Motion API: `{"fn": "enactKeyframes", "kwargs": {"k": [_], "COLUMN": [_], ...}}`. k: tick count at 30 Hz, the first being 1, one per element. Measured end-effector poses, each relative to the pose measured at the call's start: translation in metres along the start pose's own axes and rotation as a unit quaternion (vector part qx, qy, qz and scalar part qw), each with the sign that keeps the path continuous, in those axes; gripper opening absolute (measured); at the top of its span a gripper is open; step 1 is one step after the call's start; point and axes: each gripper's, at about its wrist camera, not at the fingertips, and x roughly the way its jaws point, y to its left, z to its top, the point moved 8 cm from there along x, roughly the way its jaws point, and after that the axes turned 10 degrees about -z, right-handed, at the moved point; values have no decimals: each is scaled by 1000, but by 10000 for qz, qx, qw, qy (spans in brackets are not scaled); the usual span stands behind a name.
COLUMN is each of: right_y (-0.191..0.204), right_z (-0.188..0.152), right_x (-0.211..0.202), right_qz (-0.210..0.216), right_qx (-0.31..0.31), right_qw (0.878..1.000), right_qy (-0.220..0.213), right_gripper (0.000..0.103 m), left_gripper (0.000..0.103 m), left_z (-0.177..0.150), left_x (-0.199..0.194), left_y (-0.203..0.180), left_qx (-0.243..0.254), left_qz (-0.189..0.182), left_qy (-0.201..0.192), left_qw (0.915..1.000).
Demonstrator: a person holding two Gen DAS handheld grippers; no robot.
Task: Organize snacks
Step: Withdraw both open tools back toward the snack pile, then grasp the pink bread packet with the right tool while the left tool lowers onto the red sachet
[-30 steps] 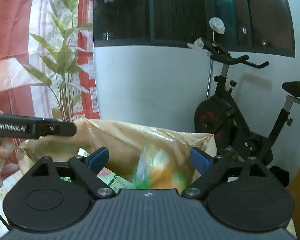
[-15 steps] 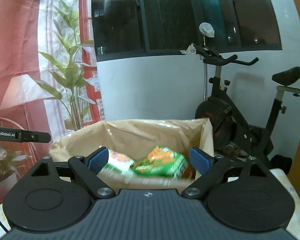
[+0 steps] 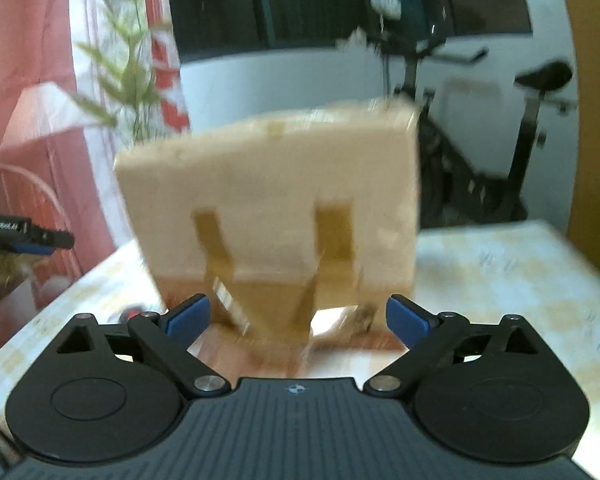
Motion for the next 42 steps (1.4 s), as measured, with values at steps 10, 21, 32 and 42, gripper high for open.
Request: {"fn": "enactKeyframes", "kwargs": {"k": [10, 21, 32, 42], "right_y": [44, 51, 38, 28], "right_z": [-37, -49, -57, -59], "right_x": [43, 64, 48, 44], "right_qz": [270, -36, 126, 274], "right_qx": [-548, -1200, -1139, -976], "right_qw": [9944, 9898, 9923, 9941], "right_qy": [866, 761, 474, 378], "right_gripper": [97, 92, 81, 81], "left_gripper": [65, 63, 44, 46], "left_z": [-35, -57, -57, -46], "left_x": [15, 35, 76, 109], "left_y": [16, 15, -13, -10], "left_qx": [-219, -332, -387, 3], "left_qz": [-12, -91, -183, 75], "left_qy": [287, 625, 631, 637], "left_qw": [9993, 9975, 9971, 9979]}}
